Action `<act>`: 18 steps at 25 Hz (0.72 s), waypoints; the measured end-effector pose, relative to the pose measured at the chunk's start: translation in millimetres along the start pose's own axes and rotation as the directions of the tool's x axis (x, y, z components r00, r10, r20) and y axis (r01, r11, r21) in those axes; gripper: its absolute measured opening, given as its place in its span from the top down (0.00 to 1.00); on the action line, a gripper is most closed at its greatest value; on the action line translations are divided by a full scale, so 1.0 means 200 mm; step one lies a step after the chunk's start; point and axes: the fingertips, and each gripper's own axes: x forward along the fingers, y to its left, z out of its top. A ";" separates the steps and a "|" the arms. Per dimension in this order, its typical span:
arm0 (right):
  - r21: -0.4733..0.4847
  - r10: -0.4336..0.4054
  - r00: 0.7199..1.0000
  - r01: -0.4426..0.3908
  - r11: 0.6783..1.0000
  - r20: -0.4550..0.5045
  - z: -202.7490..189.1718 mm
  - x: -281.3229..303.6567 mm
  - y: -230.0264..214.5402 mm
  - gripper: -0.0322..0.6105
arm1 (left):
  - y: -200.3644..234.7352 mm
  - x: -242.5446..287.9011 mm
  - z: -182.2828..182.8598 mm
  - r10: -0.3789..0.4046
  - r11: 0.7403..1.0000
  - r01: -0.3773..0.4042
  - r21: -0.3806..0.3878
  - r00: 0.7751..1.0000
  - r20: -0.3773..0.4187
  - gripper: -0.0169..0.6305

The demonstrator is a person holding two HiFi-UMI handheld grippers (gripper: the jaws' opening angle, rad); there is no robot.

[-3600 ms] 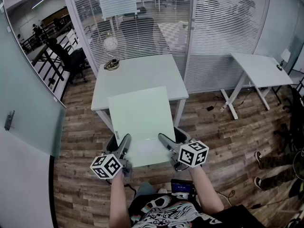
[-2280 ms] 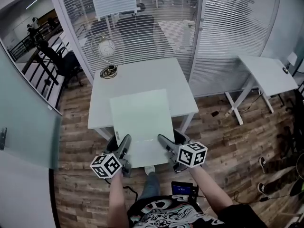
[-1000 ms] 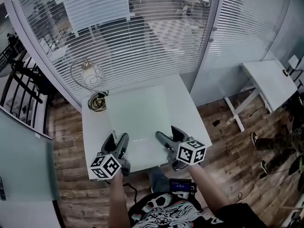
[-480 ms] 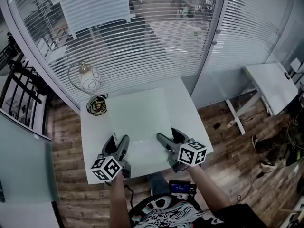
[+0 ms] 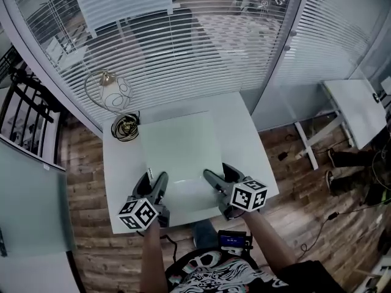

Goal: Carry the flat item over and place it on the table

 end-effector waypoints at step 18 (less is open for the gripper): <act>0.064 -0.051 0.993 0.058 0.996 -0.109 -0.20 0.12 -0.19 0.44 | 0.21 0.11 -0.23 0.049 0.996 -0.057 -0.076 0.994 -0.100 0.48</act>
